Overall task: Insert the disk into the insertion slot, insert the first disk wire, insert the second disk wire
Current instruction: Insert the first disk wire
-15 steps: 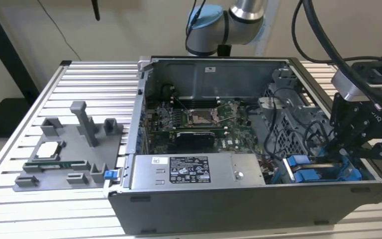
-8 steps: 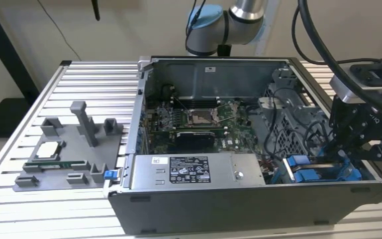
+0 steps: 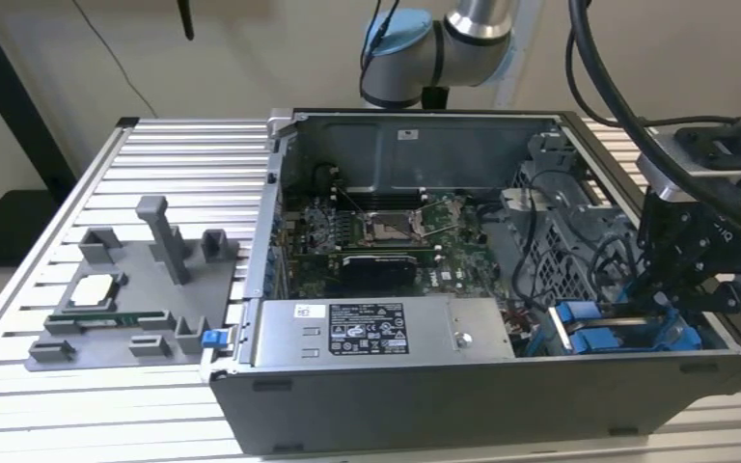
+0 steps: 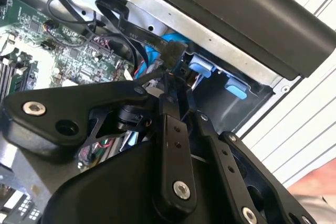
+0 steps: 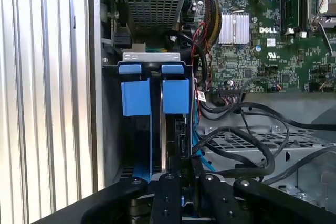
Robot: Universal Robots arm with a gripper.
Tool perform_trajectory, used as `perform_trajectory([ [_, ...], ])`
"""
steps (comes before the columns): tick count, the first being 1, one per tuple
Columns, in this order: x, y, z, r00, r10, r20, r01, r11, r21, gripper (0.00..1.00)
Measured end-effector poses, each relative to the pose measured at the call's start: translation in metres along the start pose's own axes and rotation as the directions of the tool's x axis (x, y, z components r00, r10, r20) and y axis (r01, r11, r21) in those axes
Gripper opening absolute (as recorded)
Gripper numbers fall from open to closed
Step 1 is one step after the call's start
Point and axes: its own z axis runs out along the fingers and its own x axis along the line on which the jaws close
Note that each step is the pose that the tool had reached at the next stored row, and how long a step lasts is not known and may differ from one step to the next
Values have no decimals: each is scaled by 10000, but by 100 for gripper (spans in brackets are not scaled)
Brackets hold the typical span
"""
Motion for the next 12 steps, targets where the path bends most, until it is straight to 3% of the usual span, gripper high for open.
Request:
perform_trajectory([
  [1,1,0,2,10000,1,1,-1,10000,0,100],
  [3,0,1,-9,10000,1,8,-1,10000,-1,100],
  [6,-6,4,-80,10000,-1,84,1,10000,-4,100],
  [12,-18,25,-226,10000,-3,99,3,10000,-3,100],
])
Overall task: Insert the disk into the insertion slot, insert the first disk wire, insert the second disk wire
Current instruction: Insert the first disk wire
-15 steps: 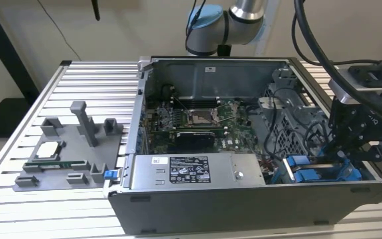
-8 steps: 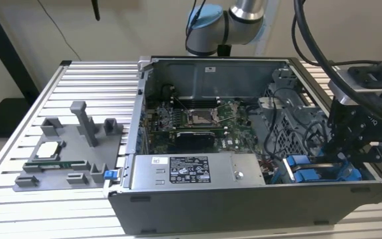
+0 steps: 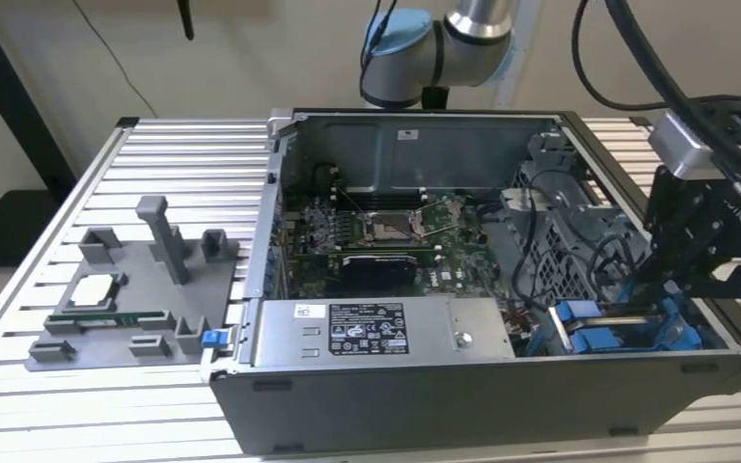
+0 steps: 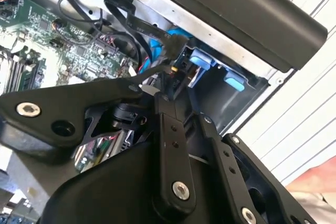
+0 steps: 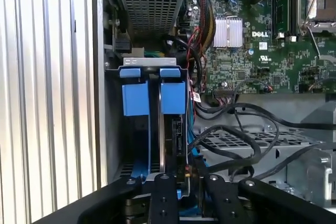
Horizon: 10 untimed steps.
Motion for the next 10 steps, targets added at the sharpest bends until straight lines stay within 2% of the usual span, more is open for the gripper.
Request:
perform_trajectory([
  [4,-11,5,-107,10000,5,-1,-5,10000,3,100],
  [10,-31,12,-272,10000,0,1,0,10000,54,100],
])
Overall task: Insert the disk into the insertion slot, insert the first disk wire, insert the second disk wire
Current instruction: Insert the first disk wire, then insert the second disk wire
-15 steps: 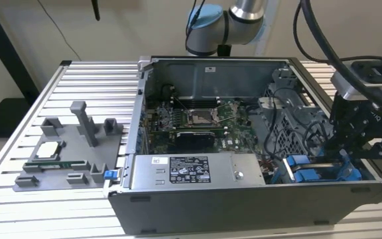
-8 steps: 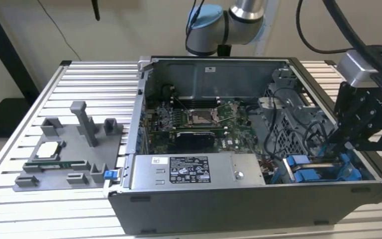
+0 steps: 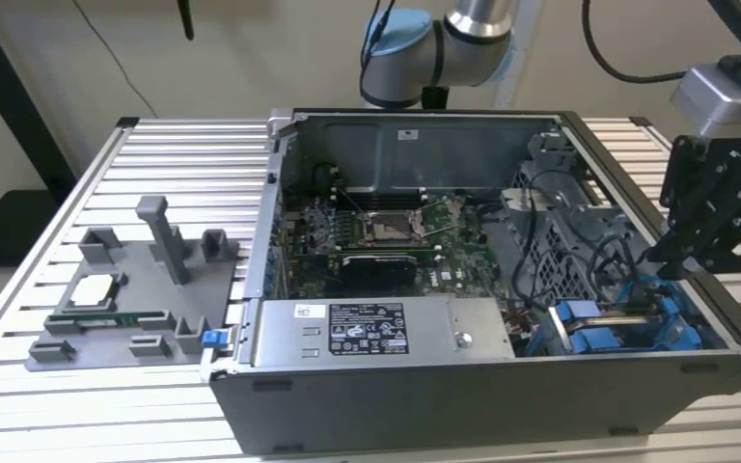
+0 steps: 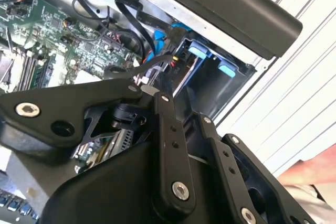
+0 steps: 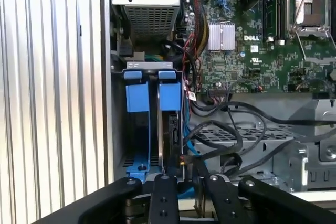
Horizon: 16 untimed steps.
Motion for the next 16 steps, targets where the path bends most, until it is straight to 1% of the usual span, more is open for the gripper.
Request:
perform_trajectory([
  [5,-3,1,-6,10000,-1,-1,1,10000,14,100],
  [7,-10,-20,-6,10000,0,-3,0,10000,15,100],
  [15,-109,-216,-4,10000,0,-4,0,10000,12,100],
  [16,-126,-263,-4,10000,2,-10,-3,10000,-19,100],
])
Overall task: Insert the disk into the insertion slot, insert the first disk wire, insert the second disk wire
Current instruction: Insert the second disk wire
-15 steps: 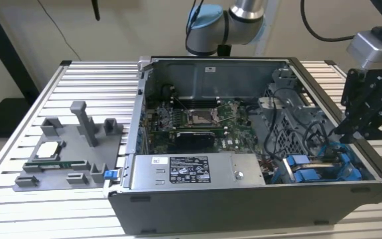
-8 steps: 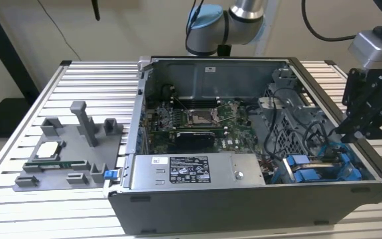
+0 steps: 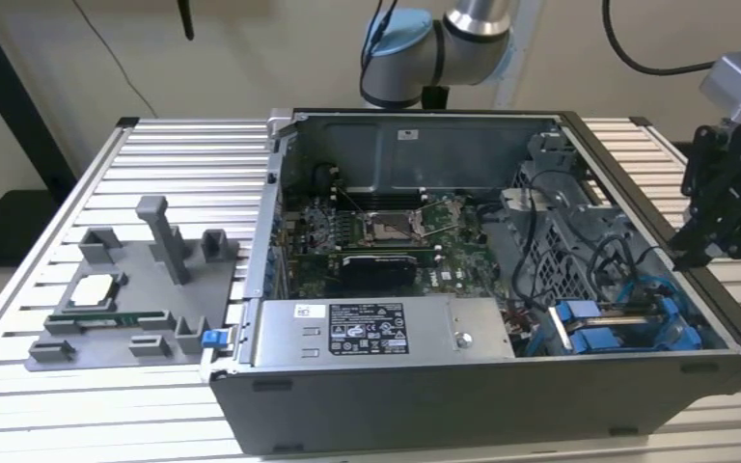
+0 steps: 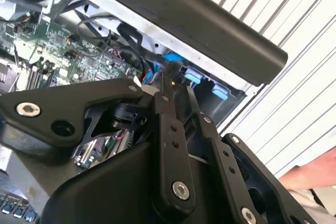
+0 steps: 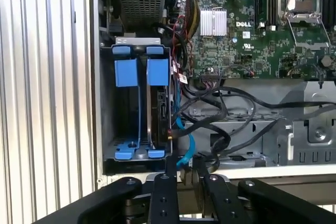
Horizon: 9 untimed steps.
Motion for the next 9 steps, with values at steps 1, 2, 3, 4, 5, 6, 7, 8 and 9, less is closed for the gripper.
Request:
perform_trajectory([
  [1,-5,-18,1,10000,3,-7,-3,10000,-39,100],
  [2,-8,-32,2,10000,6,-9,-6,10000,-72,100],
  [3,-10,-46,3,10000,11,-12,-11,9999,-115,100],
  [4,-11,-55,6,10000,16,-14,-16,9998,-175,100],
  [5,-14,-67,11,10000,23,-17,-24,9997,-256,100],
  [6,-16,-78,16,10000,28,-18,-29,9995,-312,100],
  [7,-20,-91,20,10000,32,-20,-33,9994,-355,100],
  [8,-22,-102,23,10000,34,-21,-35,9993,-374,100],
  [9,-24,-113,24,10000,35,-23,-36,9993,-379,100],
])
